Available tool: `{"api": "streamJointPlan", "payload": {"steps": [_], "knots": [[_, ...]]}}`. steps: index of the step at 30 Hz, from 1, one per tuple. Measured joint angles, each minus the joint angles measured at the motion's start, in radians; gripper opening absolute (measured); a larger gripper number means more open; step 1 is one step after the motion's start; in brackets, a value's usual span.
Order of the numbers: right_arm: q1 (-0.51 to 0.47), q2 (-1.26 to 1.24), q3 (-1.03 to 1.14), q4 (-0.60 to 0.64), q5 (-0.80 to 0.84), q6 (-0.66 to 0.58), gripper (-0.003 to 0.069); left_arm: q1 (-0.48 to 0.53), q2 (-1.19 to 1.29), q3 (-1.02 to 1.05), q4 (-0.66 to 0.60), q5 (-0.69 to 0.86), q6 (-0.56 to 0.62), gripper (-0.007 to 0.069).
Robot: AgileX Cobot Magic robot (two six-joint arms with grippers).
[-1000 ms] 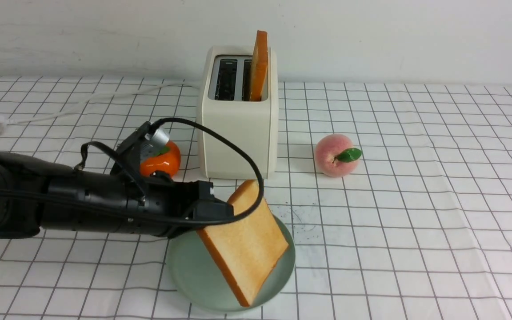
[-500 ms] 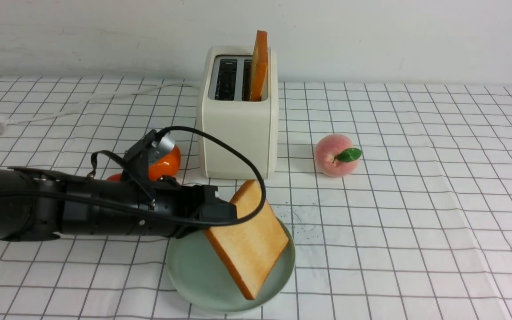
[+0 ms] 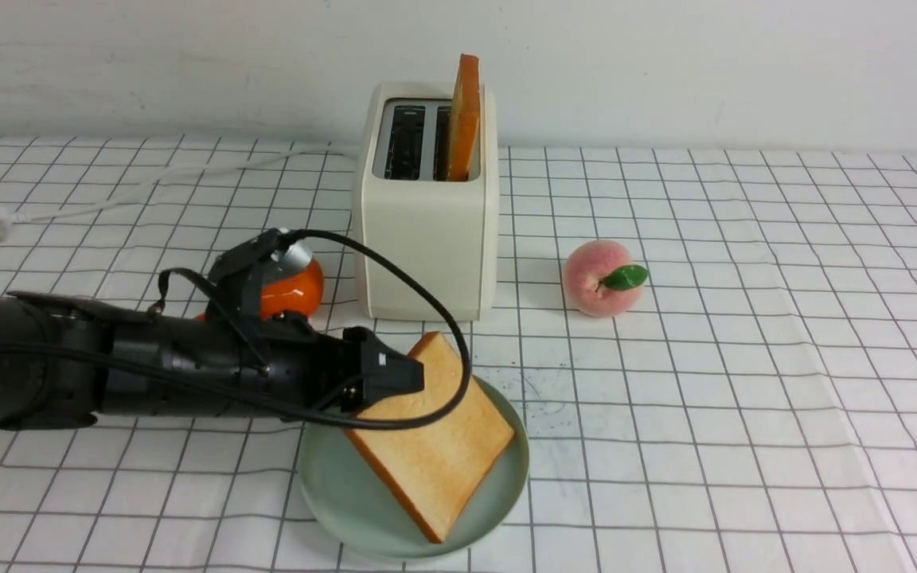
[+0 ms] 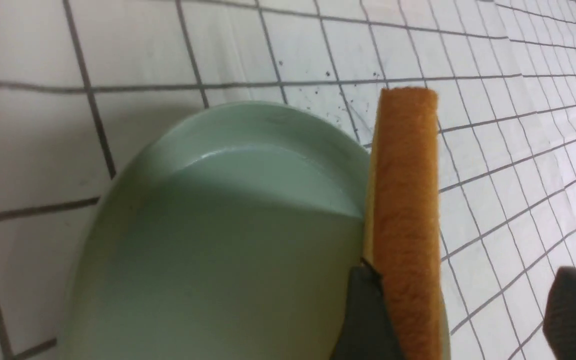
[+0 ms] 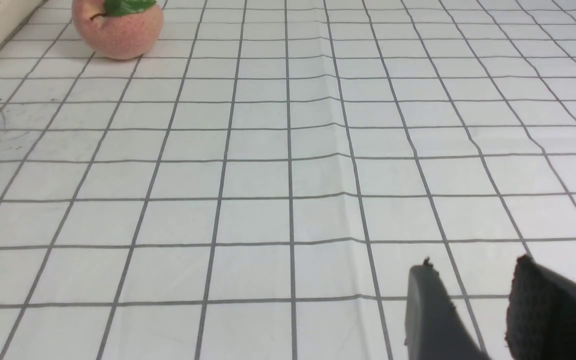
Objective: Take toasted bread from bread machine on white checkered table place on plate.
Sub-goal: 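Place the slice of bread on the plate with the left gripper, then grasp the toast slice in the toaster and pull it up out of the slot with the right gripper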
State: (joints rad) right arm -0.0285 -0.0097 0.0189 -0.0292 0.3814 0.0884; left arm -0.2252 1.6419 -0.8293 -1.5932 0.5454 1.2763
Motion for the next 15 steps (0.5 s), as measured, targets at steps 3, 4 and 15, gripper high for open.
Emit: {"api": "streamJointPlan", "payload": {"steps": [3, 4, 15], "knots": [[0.0, 0.0, 0.0, 0.0, 0.0, 0.0, 0.024, 0.0, -0.097, 0.0, 0.038, -0.071, 0.034, 0.0489], [0.0, 0.0, 0.0, 0.0, 0.0, 0.0, 0.024, 0.0, -0.124, 0.0, 0.045, -0.086, 0.041, 0.0489], [0.0, 0.0, 0.0, 0.0, 0.0, 0.0, 0.024, 0.0, -0.501, 0.001, 0.135, -0.178, 0.001, 0.0201]]}}
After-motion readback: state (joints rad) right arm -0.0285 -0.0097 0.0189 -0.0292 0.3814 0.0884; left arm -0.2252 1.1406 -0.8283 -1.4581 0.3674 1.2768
